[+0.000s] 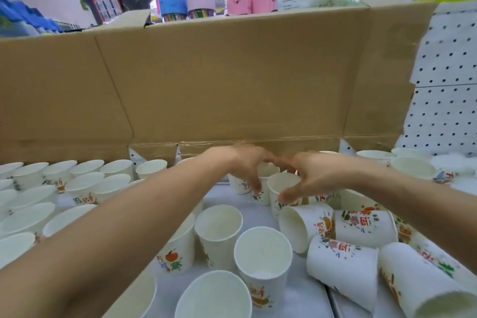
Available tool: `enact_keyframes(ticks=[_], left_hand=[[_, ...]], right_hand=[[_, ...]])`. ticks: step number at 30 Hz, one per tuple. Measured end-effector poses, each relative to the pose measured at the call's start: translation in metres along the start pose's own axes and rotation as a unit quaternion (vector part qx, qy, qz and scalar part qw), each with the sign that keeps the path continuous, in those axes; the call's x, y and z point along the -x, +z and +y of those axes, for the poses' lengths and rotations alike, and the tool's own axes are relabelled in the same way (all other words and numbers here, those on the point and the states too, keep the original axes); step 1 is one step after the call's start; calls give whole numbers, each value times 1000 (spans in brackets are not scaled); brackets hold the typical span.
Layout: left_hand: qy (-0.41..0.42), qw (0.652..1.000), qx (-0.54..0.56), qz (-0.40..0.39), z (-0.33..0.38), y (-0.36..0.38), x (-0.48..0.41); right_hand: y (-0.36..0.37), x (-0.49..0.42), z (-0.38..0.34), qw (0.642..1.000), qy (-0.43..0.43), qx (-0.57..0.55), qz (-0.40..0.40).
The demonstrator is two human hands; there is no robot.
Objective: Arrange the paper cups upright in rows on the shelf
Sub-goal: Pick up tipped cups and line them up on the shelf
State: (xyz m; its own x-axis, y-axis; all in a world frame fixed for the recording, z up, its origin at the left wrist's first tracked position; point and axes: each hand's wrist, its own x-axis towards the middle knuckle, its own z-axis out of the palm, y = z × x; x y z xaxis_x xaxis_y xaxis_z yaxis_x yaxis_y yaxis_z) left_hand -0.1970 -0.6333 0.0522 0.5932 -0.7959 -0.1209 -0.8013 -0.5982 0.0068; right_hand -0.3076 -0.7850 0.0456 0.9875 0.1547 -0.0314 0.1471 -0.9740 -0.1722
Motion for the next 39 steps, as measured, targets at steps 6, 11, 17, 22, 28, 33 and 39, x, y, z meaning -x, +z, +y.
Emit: enact_keyframes(ticks=[6, 11, 17, 22, 28, 33, 39], left_hand=[[-33, 999, 14, 2, -18, 0, 10], [-72, 997, -1, 4, -40, 3, 29], [-47, 997, 40, 42, -35, -12, 39], [8, 994, 91, 65, 5, -17, 10], [-7, 990, 134, 36, 38, 0, -51], [-15, 989, 149, -11, 44, 13, -81], [28, 991, 126, -27, 37, 17, -79]], right_hand=[[5, -13, -9, 998, -42, -44, 8], [11, -21, -32, 994, -62, -90, -4], [-32, -2, 8, 996, -7, -61, 62], [-31, 19, 34, 996, 65, 9, -53], [-5, 12, 27, 995, 73, 26, -62], [-1, 8, 33, 992, 97, 53, -67], [-3, 8, 38, 988, 118, 36, -97]])
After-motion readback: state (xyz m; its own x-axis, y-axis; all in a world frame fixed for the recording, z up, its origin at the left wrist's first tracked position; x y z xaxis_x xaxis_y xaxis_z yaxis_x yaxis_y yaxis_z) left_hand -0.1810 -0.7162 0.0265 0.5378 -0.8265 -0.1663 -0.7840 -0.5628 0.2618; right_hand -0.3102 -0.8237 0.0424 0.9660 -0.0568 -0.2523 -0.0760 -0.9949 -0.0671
